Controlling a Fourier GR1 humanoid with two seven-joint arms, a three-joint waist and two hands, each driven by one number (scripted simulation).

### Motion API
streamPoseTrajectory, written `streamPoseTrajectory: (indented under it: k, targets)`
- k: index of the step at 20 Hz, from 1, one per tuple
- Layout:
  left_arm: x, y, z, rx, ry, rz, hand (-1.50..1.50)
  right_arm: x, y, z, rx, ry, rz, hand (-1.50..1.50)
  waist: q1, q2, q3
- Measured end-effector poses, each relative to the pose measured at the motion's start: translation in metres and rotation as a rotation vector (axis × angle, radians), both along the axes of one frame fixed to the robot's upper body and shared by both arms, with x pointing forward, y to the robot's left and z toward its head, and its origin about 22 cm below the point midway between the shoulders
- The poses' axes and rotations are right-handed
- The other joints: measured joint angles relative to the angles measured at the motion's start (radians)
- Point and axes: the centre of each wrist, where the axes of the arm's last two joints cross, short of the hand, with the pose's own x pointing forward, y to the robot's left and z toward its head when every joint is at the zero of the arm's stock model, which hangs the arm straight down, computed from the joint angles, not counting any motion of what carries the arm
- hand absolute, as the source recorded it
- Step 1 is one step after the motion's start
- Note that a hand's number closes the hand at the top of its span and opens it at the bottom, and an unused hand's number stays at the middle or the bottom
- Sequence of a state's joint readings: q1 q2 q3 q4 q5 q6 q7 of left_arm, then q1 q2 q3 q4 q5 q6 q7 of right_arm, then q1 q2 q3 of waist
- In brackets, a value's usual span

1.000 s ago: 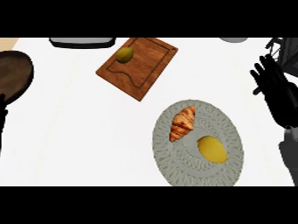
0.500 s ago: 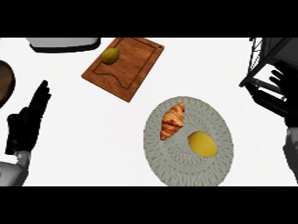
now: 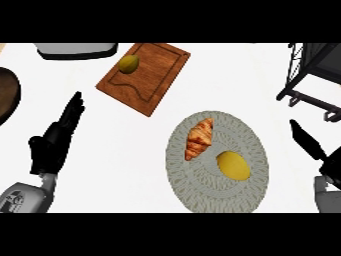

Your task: Pick the croissant from the placemat and place it in the tiered shelf

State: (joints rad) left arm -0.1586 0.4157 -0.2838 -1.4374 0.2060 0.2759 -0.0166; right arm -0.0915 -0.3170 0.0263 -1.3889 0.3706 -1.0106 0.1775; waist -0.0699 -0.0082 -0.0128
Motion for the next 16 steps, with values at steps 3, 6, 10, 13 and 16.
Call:
streamPoseTrajectory:
  k: [3, 6, 10, 13, 16]
  targets:
    - [0.001, -0.010, -0.001, -0.010, -0.006, -0.031, 0.00, -0.012, 0.039, -0.017, -0.009, 0.028, 0.032, -1.50, 0.022, 0.001, 0.001]
    - [0.001, -0.018, -0.001, -0.020, -0.007, -0.055, 0.00, -0.017, 0.063, -0.027, -0.007, 0.118, 0.061, -1.50, 0.042, 0.003, 0.001]
    - [0.003, -0.023, -0.001, -0.014, -0.007, -0.074, 0.00, -0.013, 0.089, -0.030, -0.015, 0.235, 0.086, -1.50, 0.053, 0.005, 0.000]
    - [0.004, -0.028, -0.001, -0.013, -0.009, -0.084, 0.00, -0.002, 0.107, -0.021, -0.020, 0.326, 0.092, -1.50, 0.057, 0.004, 0.000]
    - [0.004, -0.029, -0.001, -0.012, -0.007, -0.089, 0.00, 0.009, 0.126, -0.009, -0.032, 0.448, 0.096, -1.50, 0.066, 0.001, 0.000]
